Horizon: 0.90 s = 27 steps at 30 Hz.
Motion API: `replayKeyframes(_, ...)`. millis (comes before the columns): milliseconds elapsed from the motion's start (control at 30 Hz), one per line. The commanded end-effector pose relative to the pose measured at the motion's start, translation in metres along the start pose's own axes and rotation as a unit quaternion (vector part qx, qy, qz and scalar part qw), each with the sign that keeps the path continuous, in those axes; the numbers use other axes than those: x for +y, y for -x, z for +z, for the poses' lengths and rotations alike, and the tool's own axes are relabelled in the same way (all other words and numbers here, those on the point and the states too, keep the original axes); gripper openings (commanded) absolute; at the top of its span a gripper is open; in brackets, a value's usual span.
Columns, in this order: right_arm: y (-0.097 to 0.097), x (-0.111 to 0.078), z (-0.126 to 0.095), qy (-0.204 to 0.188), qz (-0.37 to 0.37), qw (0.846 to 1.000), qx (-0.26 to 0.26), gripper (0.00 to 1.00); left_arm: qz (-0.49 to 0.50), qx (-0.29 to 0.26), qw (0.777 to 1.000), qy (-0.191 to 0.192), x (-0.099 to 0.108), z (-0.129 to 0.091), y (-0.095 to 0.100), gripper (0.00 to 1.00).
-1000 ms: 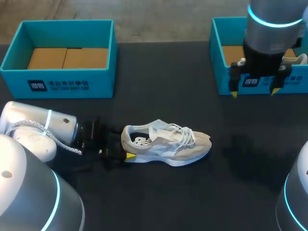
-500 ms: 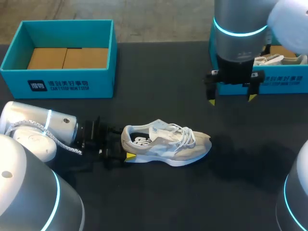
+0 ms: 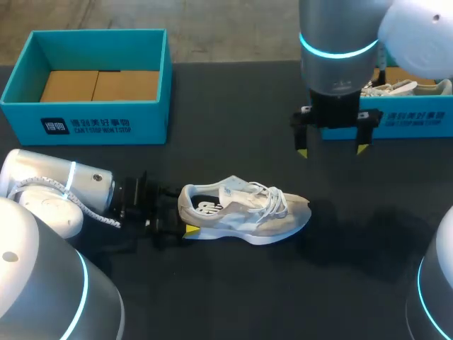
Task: Take the shoe out of the shoebox, open the shoe tongue, remove and reinsert the insole, then place the shoe into the shoebox
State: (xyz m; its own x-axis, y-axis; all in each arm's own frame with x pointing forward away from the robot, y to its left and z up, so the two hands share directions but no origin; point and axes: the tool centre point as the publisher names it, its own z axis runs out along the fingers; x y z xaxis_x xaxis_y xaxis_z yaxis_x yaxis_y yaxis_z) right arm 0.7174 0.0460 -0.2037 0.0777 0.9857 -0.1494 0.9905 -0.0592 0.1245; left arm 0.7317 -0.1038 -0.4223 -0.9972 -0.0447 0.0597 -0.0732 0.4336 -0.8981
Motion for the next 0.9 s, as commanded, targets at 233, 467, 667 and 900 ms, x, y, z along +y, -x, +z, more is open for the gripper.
replayKeyframes(233,-0.063,0.002,0.014,-0.005,0.019,0.999,-0.044,1.0,0.0,0.001,1.0,0.001,0.002,0.001,0.001,0.0)
replayKeyframes(467,-0.09,-0.006,0.016,-0.006,0.002,0.999,-0.054,1.0,0.0,0.001,1.0,0.001,0.002,0.001,0.001,0.0)
replayKeyframes(667,-0.112,-0.011,0.018,-0.014,-0.031,0.997,-0.07,1.0,0.0,0.001,1.0,0.001,0.002,0.001,0.001,0.0)
replayKeyframes(900,-0.134,-0.016,0.021,-0.024,-0.067,0.992,-0.103,1.0,0.0,0.001,1.0,0.001,0.002,0.001,0.001,0.0)
